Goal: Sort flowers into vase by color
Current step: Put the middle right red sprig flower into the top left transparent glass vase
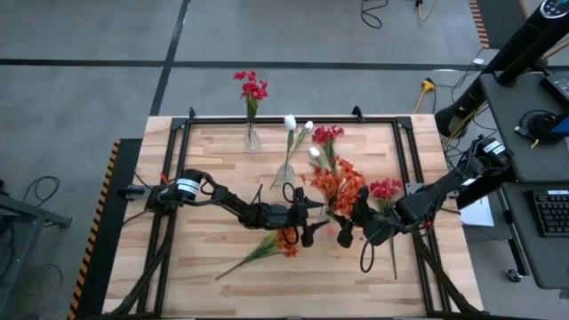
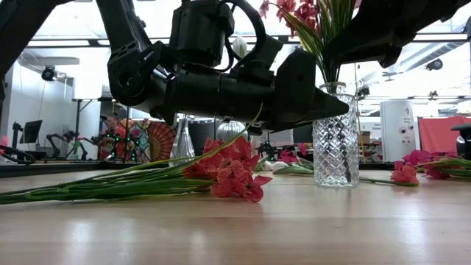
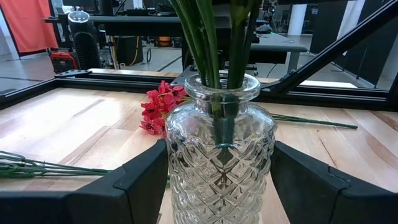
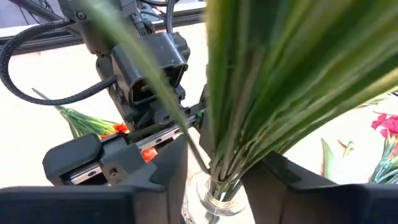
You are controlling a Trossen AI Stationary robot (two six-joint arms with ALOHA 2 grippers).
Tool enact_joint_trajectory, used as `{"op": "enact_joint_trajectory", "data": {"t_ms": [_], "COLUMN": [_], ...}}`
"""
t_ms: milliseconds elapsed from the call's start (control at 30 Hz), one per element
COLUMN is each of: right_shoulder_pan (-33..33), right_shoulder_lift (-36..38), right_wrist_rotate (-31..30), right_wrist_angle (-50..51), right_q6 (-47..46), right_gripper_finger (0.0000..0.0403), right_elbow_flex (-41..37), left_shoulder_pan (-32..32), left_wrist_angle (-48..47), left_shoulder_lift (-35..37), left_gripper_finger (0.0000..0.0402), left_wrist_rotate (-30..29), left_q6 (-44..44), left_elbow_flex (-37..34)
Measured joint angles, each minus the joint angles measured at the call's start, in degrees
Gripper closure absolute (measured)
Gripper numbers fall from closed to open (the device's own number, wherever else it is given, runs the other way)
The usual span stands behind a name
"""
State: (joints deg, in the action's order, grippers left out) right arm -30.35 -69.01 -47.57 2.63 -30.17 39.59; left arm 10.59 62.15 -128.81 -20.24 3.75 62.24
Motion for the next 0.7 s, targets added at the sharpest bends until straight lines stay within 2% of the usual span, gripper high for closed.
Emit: {"op": "enact_joint_trajectory", "data": {"t_ms": [300, 700], "right_shoulder_pan": [0.0, 0.0], "right_shoulder_lift": [0.6, 0.7], "right_wrist_rotate": [0.0, 1.1], "right_wrist_angle": [0.0, 0.1], "right_q6": [-0.4, -0.3], "right_gripper_finger": [0.0215, 0.0204], "right_elbow_flex": [0.0, 0.0], "left_shoulder_pan": [0.0, 0.1], "left_wrist_angle": [-0.1, -0.7], "left_shoulder_lift": [0.1, 0.1], "left_gripper_finger": [0.0156, 0.012], "left_wrist_rotate": [0.0, -0.1], "left_q6": [0.0, 1.5], "left_elbow_flex": [0.0, -0.1]}}
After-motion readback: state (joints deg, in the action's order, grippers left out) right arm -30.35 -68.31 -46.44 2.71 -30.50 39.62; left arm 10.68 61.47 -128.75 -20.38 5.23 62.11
